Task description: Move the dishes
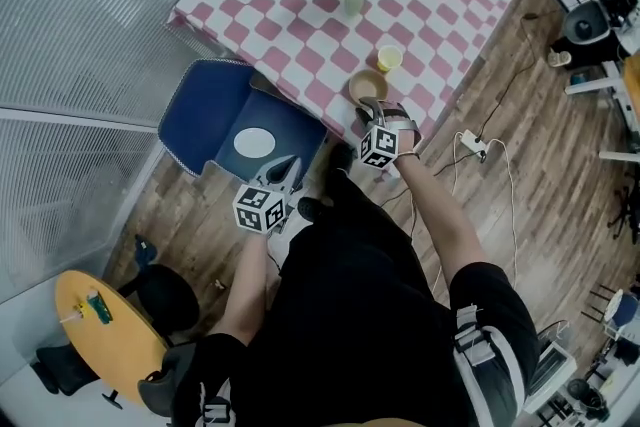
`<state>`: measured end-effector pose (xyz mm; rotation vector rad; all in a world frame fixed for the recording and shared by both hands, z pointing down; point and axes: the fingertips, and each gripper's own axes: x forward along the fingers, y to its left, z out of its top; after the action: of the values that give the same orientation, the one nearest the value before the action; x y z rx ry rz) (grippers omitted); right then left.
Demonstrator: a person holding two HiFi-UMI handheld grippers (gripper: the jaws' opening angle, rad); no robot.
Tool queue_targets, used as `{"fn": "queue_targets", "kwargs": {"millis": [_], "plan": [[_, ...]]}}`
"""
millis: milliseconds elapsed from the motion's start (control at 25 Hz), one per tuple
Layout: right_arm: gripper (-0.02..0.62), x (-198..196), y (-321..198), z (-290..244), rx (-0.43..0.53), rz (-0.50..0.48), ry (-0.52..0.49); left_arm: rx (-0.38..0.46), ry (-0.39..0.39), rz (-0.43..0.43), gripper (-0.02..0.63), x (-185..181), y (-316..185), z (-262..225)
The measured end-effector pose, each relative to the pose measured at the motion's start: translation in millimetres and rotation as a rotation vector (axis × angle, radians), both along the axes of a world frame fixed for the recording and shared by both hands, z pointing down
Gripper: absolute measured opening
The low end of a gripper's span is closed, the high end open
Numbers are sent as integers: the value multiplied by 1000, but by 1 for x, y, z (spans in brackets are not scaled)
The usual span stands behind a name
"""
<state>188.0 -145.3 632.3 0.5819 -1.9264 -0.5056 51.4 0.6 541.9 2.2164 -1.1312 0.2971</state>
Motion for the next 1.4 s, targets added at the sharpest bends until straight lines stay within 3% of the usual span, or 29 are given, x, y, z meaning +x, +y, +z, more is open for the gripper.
{"fn": "queue_targets", "kwargs": {"millis": [360, 600, 920, 1400], "plan": [[108, -80, 55, -20, 8, -157, -66, 2, 2, -73, 21, -30, 42, 0], [18, -116, 95, 1, -57, -247, -43, -9, 3, -192, 21, -69, 81, 6], [17, -153, 139, 22, -95, -389, 19, -16, 10, -360, 21, -125, 130, 13], [17, -220, 166, 53, -188, -520, 34, -45, 5, -539, 21, -171, 177, 22]]}}
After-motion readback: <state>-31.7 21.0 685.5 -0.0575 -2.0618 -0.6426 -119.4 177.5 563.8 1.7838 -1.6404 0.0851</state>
